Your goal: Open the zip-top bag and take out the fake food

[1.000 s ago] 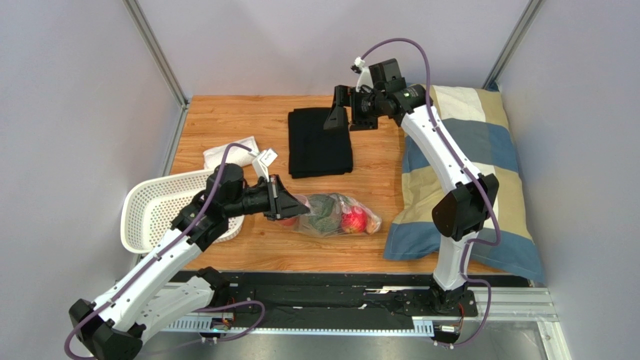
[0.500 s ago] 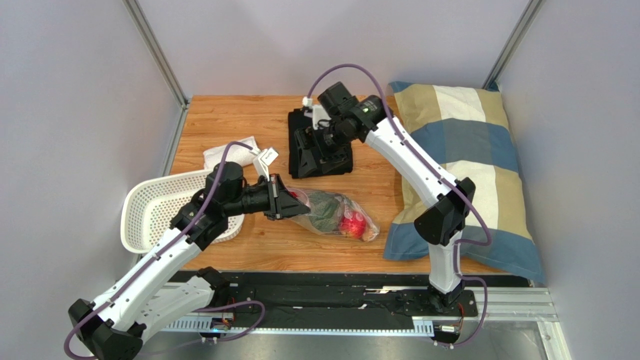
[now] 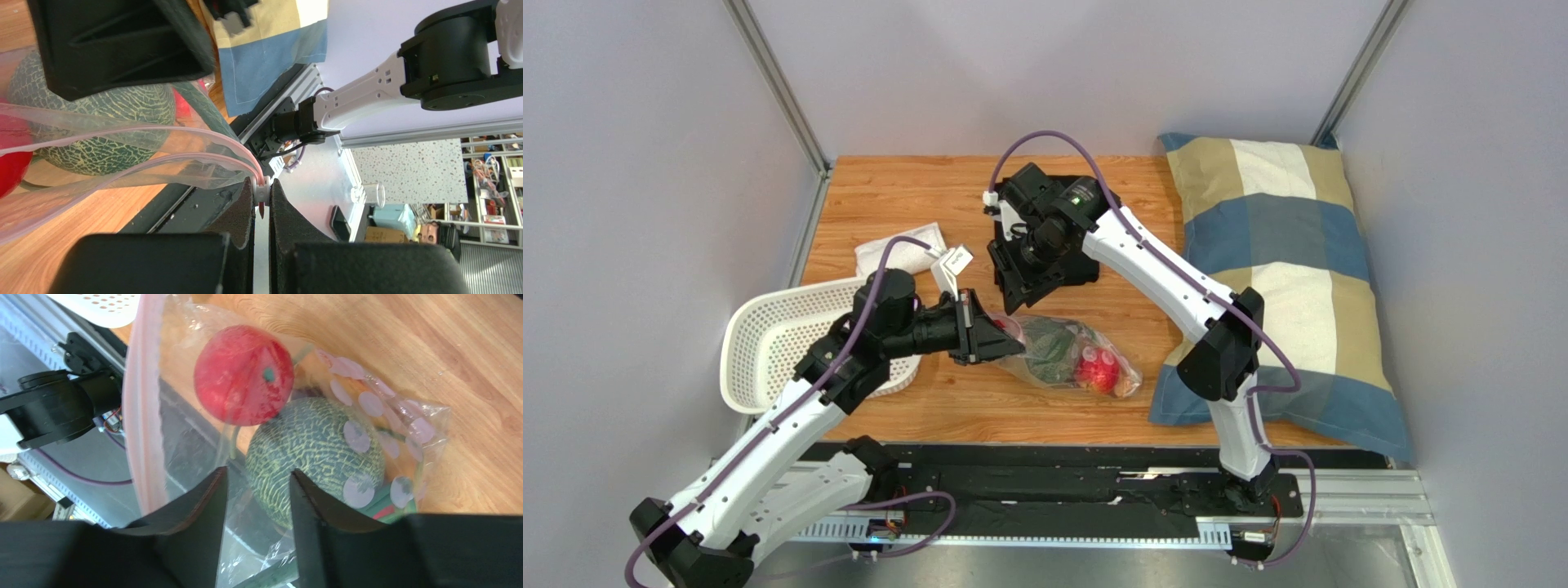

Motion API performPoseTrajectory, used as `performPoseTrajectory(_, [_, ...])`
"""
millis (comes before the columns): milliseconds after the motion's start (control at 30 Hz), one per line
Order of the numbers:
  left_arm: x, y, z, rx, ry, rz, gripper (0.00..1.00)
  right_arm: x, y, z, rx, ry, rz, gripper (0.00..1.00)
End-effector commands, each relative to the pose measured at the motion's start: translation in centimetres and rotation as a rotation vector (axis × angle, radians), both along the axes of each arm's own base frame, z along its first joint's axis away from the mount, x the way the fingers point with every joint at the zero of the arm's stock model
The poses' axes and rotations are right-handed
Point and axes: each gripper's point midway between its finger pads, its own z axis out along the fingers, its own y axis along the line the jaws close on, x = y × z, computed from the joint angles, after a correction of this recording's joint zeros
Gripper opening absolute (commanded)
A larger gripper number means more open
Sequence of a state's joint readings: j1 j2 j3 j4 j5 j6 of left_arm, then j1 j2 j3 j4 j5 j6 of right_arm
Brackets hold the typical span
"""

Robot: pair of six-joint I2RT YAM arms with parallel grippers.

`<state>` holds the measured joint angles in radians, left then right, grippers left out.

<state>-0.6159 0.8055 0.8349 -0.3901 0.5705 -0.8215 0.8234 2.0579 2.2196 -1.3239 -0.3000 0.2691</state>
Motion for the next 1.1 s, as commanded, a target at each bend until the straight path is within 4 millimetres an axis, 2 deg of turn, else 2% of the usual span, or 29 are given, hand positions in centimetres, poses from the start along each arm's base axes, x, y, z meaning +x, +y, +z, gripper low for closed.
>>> performPoseTrajectory(0, [-0.7,0.2,2.3,-0.037,-0.075,-0.025,0.0,0.8,0.7,0.8,0.012,-0.054,0.009,0.4])
performPoseTrajectory(33, [-0.7,0.3,2.3,-0.036,-0.074,-0.022,0.0,0.6,0.8,0.6,0.012,-0.044,0.019,0.24])
performPoseTrajectory(100, [-0.6,0.5,2.5,-0.035,-0.076,-0.005,0.0,0.4,0.8,0.4,0.006,-0.034,0.019,0.0])
performPoseTrajectory(133, [-0.9,0.9,2.1,-0.015,-0.057,0.012,0.04,0.5,0.5,0.4,-0.007,-0.038,0.004,0.0])
performPoseTrajectory(167, [-0.9,1.2,2.3,-0.009,-0.046,0.036,0.13,0.6,0.2,0.8,-0.01,-0.056,-0.006,0.0])
performPoseTrajectory(200, [-0.2,1.8,2.0,0.012,-0.036,0.102,0.29,1.1,-0.3,1.1,-0.028,-0.089,-0.028,0.0])
performPoseTrajectory(233, [-0.6,2.9,1.3,0.046,0.011,0.151,0.4,1.3,-0.5,1.5,-0.026,-0.113,-0.041,0.0])
performPoseTrajectory(267, [-0.5,3.6,1.4,0.049,0.076,0.224,0.45,1.4,-0.9,2.7,-0.014,-0.142,-0.054,0.0])
performPoseTrajectory(300, [0.1,4.8,0.9,0.076,0.106,0.324,0.42,1.6,-1.4,2.9,-0.027,-0.163,-0.074,0.0])
performPoseTrajectory(333, [0.0,4.9,2.1,0.033,0.075,0.331,0.34,1.7,-1.4,3.2,-0.014,-0.176,-0.08,0.0])
performPoseTrajectory(400, [0.1,4.5,3.2,-0.014,0.048,0.316,0.15,1.1,-1.9,3.7,0.01,-0.185,-0.087,0.0])
performPoseTrajectory(467, [0.6,4.5,2.9,-0.003,0.042,0.33,0.06,1.5,-1.6,4.1,0.043,-0.211,-0.109,0.0])
performPoseTrajectory(500, [0.8,4.4,2.7,0.009,0.039,0.328,0.02,1.3,-1.4,4.3,0.062,-0.198,-0.111,0.0])
performPoseTrajectory(600, [1.4,4.3,1.6,0.052,0.076,0.341,0.0,1.2,-0.9,4.7,0.085,-0.182,-0.107,0.0])
performPoseTrajectory(633, [0.8,5.3,-0.3,0.121,0.167,0.385,0.0,1.2,-1.0,4.8,0.082,-0.181,-0.11,0.0])
performPoseTrajectory(667, [0.7,6.4,-1.0,0.163,0.211,0.445,0.14,1.2,-1.0,4.7,0.079,-0.177,-0.107,0.01])
performPoseTrajectory(700, [1.3,8.5,-2.3,0.224,0.241,0.576,0.2,1.1,-1.0,4.7,0.081,-0.173,-0.104,0.02])
performPoseTrajectory(733, [-0.3,10.1,-3.9,0.278,0.334,0.638,0.22,0.9,-1.0,4.5,0.081,-0.167,-0.101,0.04])
performPoseTrajectory(800, [-0.5,12.3,-5.8,0.336,0.37,0.748,0.3,0.4,-1.1,4.2,0.081,-0.146,-0.094,0.04])
performPoseTrajectory(833, [-1.5,13.1,-6.9,0.374,0.407,0.767,0.33,0.2,-1.0,4.3,0.091,-0.143,-0.091,0.04])
performPoseTrajectory(867, [-1.8,13.5,-7.2,0.375,0.447,0.795,0.35,-0.1,-1.1,3.6,0.08,-0.124,-0.089,0.04])
performPoseTrajectory(933, [-3.3,14.7,-8.5,0.439,0.521,0.836,0.38,-0.3,-1.0,3.4,0.091,-0.112,-0.09,0.04])
performPoseTrajectory(1033, [-4.5,15.3,-10.2,0.501,0.563,0.826,0.49,-0.9,-1.0,3.2,0.102,-0.09,-0.088,0.03])
performPoseTrajectory(1067, [-4.8,15.2,-10.6,0.513,0.572,0.804,0.58,-1.1,-1.1,3.0,0.103,-0.082,-0.085,0.03])
